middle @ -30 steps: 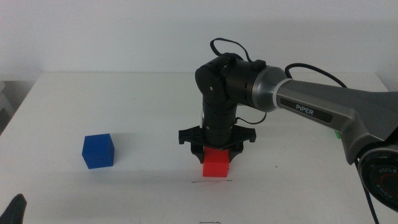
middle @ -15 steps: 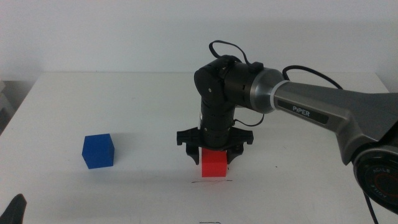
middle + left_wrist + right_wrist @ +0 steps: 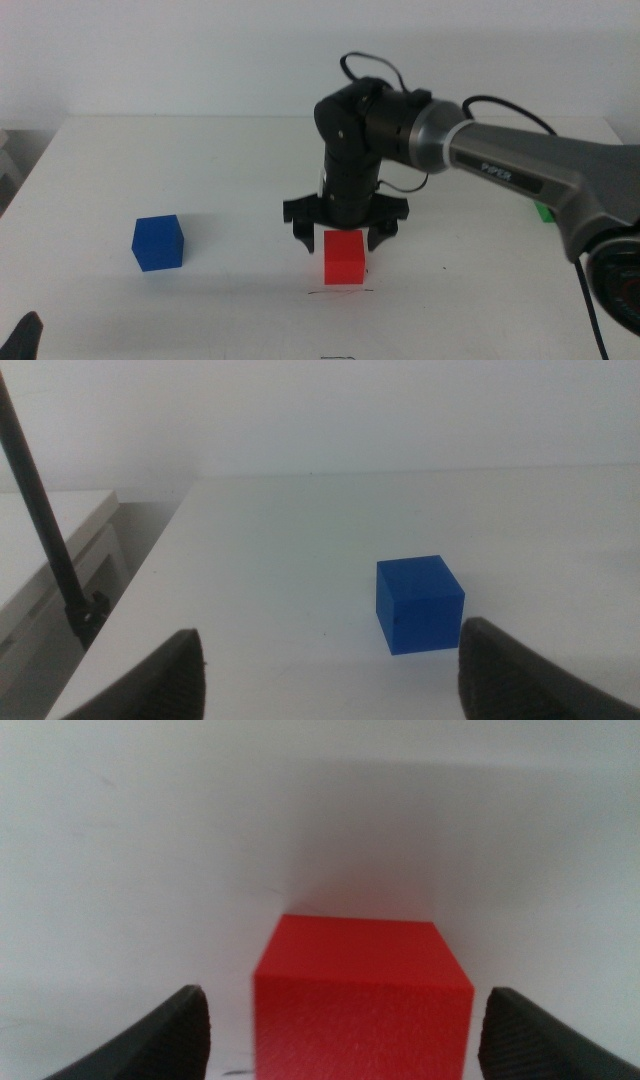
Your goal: Stack red cubes first, then green, then blue cubes in a specific spot.
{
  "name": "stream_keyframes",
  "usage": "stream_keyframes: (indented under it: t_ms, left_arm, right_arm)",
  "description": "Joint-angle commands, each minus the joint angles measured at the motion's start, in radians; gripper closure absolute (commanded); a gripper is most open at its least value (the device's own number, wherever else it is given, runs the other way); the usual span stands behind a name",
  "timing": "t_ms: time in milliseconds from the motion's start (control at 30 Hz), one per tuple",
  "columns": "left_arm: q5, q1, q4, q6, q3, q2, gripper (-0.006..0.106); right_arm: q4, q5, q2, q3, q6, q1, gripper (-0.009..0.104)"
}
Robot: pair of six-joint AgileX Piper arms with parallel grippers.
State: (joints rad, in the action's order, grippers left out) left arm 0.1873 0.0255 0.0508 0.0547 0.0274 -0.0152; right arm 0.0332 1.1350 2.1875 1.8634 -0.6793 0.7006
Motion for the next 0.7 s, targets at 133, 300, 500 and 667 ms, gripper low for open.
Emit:
stream_keyframes:
  t_ms: [133, 300, 500, 667]
  left_arm:
    - [-0.084, -0.006, 0.004, -0.011, 0.000, -0.022, 0.016]
    - [-0.084, -0.006, 0.004, -0.011, 0.000, -0.022, 0.016]
    - [-0.084, -0.006, 0.004, -0.011, 0.000, -0.022, 0.016]
    - [-0.084, -0.006, 0.004, -0.011, 0.000, -0.022, 0.016]
  right_arm:
    - [0.050, 0.050, -0.133, 0.108, 0.020, -0.011, 0.020]
    - [0.153, 0.161, -0.141, 0.247, 0.058, -0.016, 0.020]
    - [0.104, 0.161, -0.163, 0.358, 0.237, -0.072, 0.020]
    - [0.078, 0.161, -0.190, 0.374, 0.298, -0.199, 0.020]
